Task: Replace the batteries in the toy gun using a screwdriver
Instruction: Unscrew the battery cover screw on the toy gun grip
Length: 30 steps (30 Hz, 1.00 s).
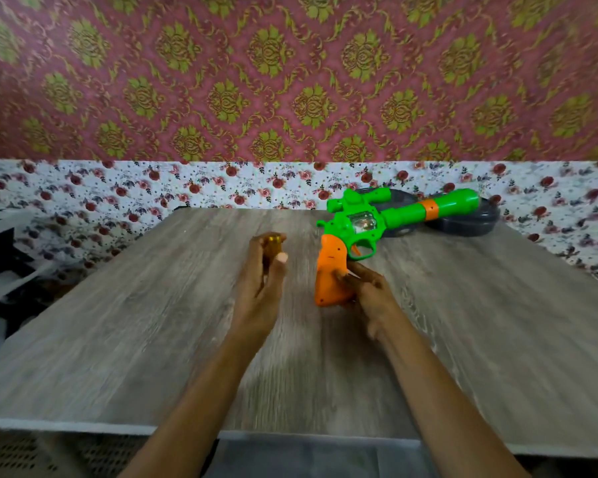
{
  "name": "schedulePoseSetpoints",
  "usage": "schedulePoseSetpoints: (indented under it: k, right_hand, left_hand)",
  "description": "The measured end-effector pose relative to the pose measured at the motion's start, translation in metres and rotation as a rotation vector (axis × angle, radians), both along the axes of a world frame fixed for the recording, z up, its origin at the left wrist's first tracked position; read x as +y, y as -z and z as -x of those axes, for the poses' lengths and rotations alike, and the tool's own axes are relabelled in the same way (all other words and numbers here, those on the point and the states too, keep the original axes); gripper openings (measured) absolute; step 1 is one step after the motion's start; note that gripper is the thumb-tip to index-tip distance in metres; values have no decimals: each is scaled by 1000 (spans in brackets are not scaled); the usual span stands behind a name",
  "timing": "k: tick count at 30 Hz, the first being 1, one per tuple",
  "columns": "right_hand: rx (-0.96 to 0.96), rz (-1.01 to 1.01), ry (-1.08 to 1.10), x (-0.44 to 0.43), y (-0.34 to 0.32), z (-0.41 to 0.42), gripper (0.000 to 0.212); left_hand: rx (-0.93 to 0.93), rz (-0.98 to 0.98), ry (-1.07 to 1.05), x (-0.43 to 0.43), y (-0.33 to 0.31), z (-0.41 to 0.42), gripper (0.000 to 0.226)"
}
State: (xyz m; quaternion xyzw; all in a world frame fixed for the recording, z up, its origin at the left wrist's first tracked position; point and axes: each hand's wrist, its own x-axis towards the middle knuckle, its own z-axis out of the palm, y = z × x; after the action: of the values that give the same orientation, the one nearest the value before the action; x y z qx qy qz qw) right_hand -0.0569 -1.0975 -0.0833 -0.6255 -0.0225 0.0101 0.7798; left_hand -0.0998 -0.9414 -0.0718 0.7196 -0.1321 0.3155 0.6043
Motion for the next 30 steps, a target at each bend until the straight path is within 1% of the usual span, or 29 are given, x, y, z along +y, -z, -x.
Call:
schedulePoseSetpoints:
  k: [2, 3, 4, 5, 8, 10, 14, 18, 22, 26, 30]
  right_hand:
    - [5, -9, -4, -1, 3, -2, 36]
    - [6, -9, -16, -2, 5, -4, 37]
    - [7, 5, -29, -3, 6, -4, 39]
    - [5, 28, -48, -4, 7, -5, 40]
    - [-19, 97, -111, -5, 10, -6, 40]
    - [-39, 81, -137, -6, 11, -6, 41]
    - [-85, 56, -186, -7, 11, -5, 54]
    - [-113, 74, -218, -7, 12, -3, 59]
    - [-120, 87, -222, -8, 14, -5, 55]
    - [-114, 90, -196, -10, 17, -6, 43]
    - [-111, 91, -187, -9, 17, -4, 39]
  left_hand:
    - [-151, -240, -193, 3, 5, 6, 20]
    - [-227, -336, -240, 4, 8, 6, 26]
    - [-270, -395, -260, 4, 9, 6, 30]
    - [-283, -407, -266, 3, 9, 7, 32]
    - [-320, -379, -312, 0, 9, 8, 40]
    - [-355, -354, -361, 0, 9, 9, 43]
    - [-385, -286, -367, 2, 5, 10, 36]
    - [-434, -278, -339, -1, 5, 14, 38]
    - [-421, -278, -347, -2, 6, 13, 38]
    - [-392, -286, -336, -3, 9, 11, 37]
    - [-367, -324, -323, -3, 11, 10, 32]
